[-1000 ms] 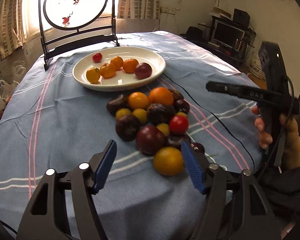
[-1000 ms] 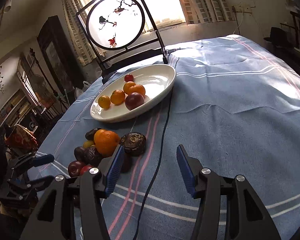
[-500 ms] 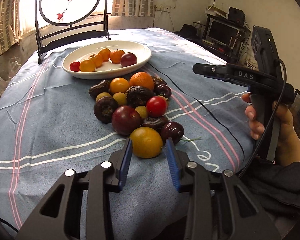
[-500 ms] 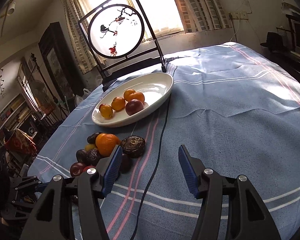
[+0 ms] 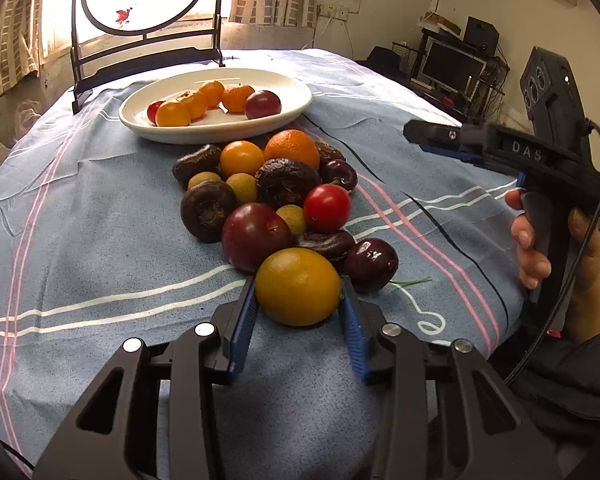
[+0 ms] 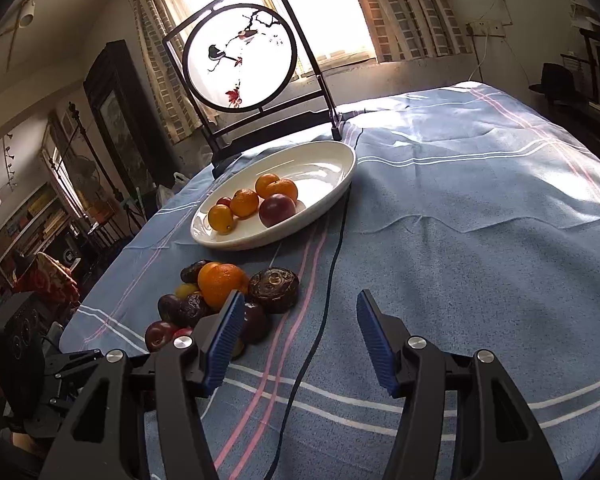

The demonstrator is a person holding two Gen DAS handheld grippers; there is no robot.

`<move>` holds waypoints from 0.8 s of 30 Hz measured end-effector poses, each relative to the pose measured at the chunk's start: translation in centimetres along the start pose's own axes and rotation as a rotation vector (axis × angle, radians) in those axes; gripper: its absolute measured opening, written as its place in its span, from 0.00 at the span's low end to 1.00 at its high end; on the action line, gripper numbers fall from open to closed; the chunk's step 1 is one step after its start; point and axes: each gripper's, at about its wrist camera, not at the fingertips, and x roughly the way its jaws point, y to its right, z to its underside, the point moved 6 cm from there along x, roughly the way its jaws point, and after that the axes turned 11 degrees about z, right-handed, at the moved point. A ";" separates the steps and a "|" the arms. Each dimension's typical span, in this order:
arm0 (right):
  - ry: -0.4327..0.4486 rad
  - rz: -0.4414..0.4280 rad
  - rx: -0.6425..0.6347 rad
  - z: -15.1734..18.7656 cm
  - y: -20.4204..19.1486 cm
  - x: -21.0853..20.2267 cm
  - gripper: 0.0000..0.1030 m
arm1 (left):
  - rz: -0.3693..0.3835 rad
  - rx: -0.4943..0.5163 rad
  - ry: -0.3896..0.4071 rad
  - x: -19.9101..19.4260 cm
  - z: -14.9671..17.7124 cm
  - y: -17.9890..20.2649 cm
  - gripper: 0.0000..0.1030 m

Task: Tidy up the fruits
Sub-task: 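Grasp a yellow tomato with the left gripper while the right gripper grasps a dark plum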

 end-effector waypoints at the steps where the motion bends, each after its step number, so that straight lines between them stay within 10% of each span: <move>1: -0.012 -0.009 -0.022 0.2 -0.5 0.0 0.57 | -0.001 -0.005 0.013 -0.8 -0.1 -0.1 0.38; 7: -0.137 -0.153 -0.258 5.5 -7.5 -1.1 0.57 | -0.031 -0.041 0.072 -5.3 -0.3 -2.0 0.38; 11: -0.126 -0.101 -0.373 7.0 -10.1 -1.3 0.49 | -0.052 -0.067 0.082 -6.0 0.0 -3.2 0.38; 15: -0.137 -0.083 -0.393 7.4 -10.8 -0.7 0.27 | -0.044 -0.067 0.077 -5.7 0.4 -3.1 0.38; 24: -0.063 -0.075 -0.315 3.6 -8.8 -3.2 0.27 | -0.038 -0.054 0.092 -5.8 -1.4 -3.3 0.38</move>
